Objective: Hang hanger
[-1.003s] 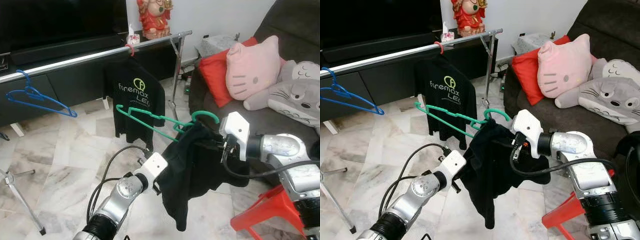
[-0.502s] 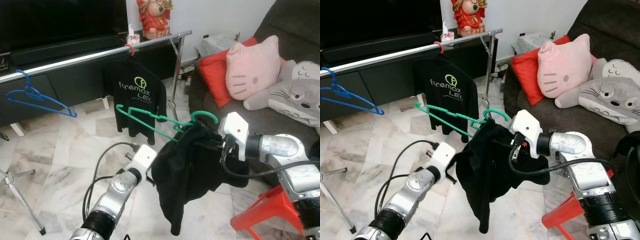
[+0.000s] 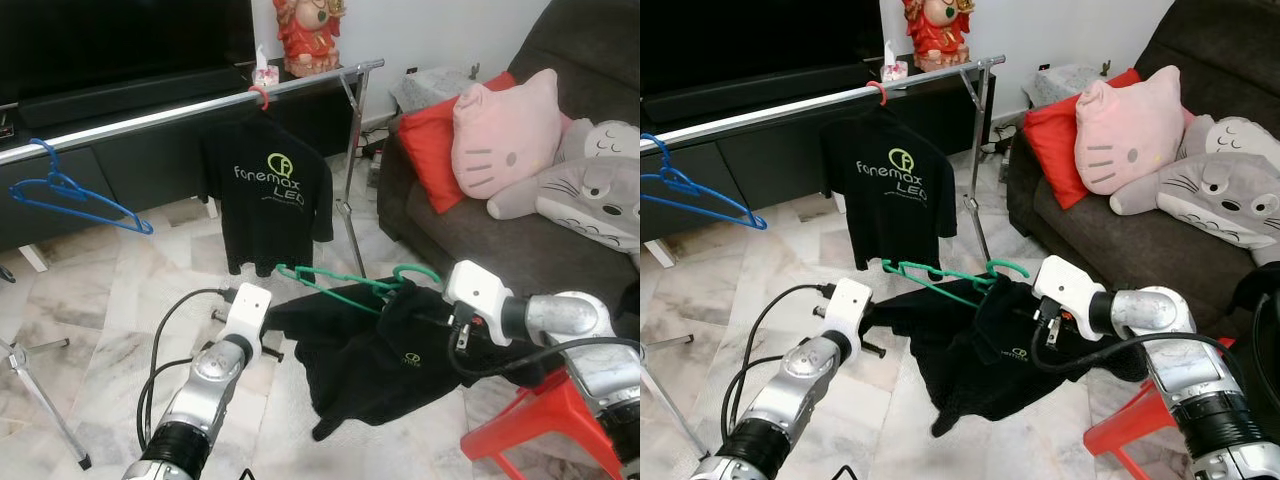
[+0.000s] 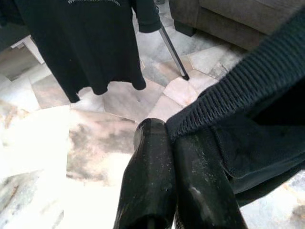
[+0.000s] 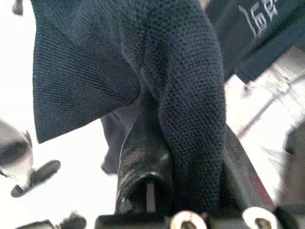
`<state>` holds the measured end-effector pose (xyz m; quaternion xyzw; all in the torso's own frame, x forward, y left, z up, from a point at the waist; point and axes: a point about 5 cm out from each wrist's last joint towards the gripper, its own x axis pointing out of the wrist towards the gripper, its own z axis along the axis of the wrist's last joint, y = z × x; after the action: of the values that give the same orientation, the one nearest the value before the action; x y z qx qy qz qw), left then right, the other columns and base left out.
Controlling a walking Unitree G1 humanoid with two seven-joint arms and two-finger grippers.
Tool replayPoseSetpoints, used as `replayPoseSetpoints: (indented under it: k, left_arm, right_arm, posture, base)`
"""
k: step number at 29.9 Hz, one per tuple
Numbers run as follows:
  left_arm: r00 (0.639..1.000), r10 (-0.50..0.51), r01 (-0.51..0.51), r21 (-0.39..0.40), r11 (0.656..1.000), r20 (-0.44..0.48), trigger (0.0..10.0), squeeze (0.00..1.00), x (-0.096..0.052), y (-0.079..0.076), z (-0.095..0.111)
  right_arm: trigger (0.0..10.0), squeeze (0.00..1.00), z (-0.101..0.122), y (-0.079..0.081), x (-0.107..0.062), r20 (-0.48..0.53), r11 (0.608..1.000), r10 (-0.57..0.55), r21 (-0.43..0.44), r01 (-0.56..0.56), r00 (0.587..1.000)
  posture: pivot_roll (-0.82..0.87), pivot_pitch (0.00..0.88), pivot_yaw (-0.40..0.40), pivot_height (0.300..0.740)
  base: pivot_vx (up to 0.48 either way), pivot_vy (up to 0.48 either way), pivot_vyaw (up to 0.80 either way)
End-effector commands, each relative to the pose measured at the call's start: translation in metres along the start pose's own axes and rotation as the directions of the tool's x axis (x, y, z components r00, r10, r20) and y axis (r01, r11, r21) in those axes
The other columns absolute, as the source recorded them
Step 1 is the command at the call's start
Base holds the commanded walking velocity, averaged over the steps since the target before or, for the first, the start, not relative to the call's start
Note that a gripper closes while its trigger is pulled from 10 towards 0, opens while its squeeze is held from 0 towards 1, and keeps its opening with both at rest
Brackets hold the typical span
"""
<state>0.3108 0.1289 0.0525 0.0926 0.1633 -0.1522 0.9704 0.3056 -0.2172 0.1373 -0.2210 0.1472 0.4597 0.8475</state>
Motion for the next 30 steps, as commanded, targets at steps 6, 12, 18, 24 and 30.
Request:
replayPoseSetpoints:
  k: [6,12,18,24,30]
  left_arm:
    - [0.999,0.027,-0.027,-0.012,1.0,-0.028,0.0,0.0,-0.005,0.008,-0.005]
    - [0.999,0.03,-0.031,-0.006,1.0,-0.034,0.0,0.0,-0.006,0.011,-0.005]
    - [0.999,0.038,-0.038,-0.002,0.999,-0.039,0.0,0.0,-0.007,0.014,-0.006]
    - [0.998,0.038,-0.038,0.001,0.999,-0.044,0.0,0.0,-0.007,0.015,-0.006]
    - [0.998,0.043,-0.043,0.005,0.999,-0.047,0.0,0.0,-0.008,0.016,-0.006]
  right_arm:
    - [10.0,0.0,0.007,0.001,-0.02,0.083,0.994,0.109,0.005,-0.11,0.991]
    - [10.0,0.0,0.0,0.011,-0.032,0.043,0.97,0.245,-0.005,-0.245,0.969]
    - [10.0,0.0,-0.009,0.008,-0.039,-0.06,0.969,0.244,-0.031,-0.246,0.968]
    - [10.0,0.0,-0.019,0.004,-0.043,-0.186,0.972,0.213,-0.06,-0.228,0.959]
    - [10.0,0.0,-0.031,-0.004,-0.042,-0.327,0.976,0.11,-0.14,-0.164,0.939]
  posture:
    - [-0.03,0.0,-0.01,0.716]
    - [-0.03,0.0,-0.003,0.716]
    - [-0.03,0.0,-0.001,0.716]
    - [-0.03,0.0,0.003,0.716]
    - [-0.04,0.0,0.006,0.716]
  base:
    - [0.0,0.0,0.0]
    - [0.0,0.0,0.0]
    - [0.0,0.0,0.0]
    - [0.0,0.0,0.0]
    - [0.0,0.0,0.0]
